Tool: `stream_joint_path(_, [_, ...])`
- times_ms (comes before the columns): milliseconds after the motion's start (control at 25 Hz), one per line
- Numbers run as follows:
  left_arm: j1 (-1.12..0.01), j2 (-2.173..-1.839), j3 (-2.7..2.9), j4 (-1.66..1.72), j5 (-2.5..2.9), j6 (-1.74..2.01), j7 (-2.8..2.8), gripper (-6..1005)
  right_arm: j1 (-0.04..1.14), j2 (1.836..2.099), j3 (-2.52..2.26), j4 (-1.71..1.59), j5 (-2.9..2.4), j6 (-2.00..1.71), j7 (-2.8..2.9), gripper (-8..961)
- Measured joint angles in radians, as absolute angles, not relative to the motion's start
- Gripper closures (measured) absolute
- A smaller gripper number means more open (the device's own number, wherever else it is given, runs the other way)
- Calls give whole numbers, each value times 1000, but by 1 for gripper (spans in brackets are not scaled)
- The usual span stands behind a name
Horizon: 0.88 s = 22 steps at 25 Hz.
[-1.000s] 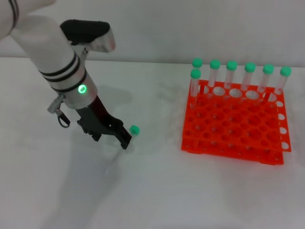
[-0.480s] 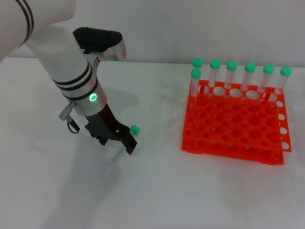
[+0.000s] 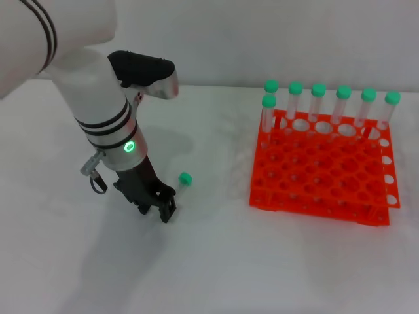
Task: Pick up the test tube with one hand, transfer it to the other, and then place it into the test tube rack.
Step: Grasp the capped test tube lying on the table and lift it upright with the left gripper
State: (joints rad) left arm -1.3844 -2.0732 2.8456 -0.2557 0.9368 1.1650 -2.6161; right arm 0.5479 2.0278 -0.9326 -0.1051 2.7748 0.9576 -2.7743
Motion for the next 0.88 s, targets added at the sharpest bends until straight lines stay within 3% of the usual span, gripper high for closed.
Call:
stream_joint_path(120, [-1382, -2073, 2846, -249, 937, 1153, -2620, 507, 545, 2028, -931, -104, 2775, 957, -2769, 113])
stream_joint_path(360, [-1382, -2072, 2846, -236, 938, 1143, -2620, 561, 539, 2028, -927, -104, 2775, 957, -2768, 115])
stream_joint_path(560, [-1378, -2073, 2846, -227, 934, 1113, -2620, 778, 534, 2028, -924, -104, 2776, 957, -2767, 117])
stream_joint_path(880, [-1370, -2072, 2844, -233, 886, 982, -2598, 807, 532, 2027, -922, -104, 2777, 957, -2766, 119])
